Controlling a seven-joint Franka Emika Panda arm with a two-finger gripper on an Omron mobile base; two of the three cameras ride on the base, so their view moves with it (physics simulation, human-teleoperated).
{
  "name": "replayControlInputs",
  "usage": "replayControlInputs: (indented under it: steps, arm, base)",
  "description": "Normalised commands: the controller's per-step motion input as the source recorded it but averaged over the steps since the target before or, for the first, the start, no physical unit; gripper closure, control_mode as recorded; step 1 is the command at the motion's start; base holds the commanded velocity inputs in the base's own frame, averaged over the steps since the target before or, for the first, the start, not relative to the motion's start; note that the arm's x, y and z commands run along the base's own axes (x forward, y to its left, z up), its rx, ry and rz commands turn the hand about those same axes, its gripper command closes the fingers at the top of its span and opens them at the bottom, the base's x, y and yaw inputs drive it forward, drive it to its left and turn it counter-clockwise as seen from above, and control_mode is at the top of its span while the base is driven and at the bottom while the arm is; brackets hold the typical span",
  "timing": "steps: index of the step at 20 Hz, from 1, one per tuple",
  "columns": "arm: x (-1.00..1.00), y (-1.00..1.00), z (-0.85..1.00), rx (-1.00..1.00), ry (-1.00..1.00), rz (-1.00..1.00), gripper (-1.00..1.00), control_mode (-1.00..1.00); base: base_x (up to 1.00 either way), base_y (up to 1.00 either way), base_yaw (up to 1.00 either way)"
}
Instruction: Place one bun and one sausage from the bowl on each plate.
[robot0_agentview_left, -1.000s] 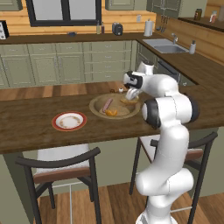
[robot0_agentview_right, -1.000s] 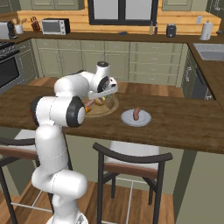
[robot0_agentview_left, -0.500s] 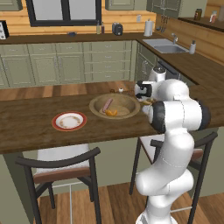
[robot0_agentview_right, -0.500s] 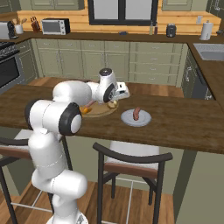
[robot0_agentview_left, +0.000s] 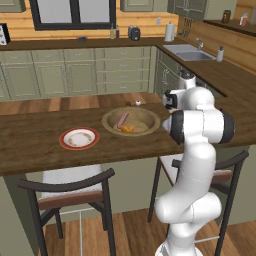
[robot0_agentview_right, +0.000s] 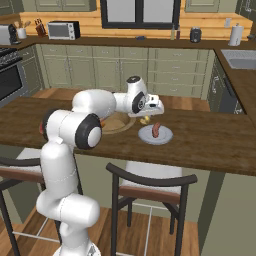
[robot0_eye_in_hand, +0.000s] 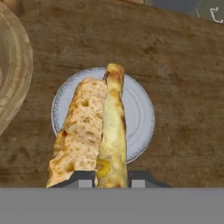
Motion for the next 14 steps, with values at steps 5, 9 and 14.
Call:
replayControlInputs:
  steps: [5, 9, 14]
  arm:
    - [0.05, 0.0, -0.23, 0.01, -0.02, -0.09, 1.0, -1.0]
    - [0.0, 0.0, -0.31, 0.09, -0.04, -0.04, 1.0, -1.0]
    - [0.0, 0.0, -0.32, 0.15, -0.01, 0.0, 1.0, -1.0]
  base:
    - [0.0, 0.0, 0.0]
    - [0.0, 0.0, 0.0]
    - [0.0, 0.0, 0.0]
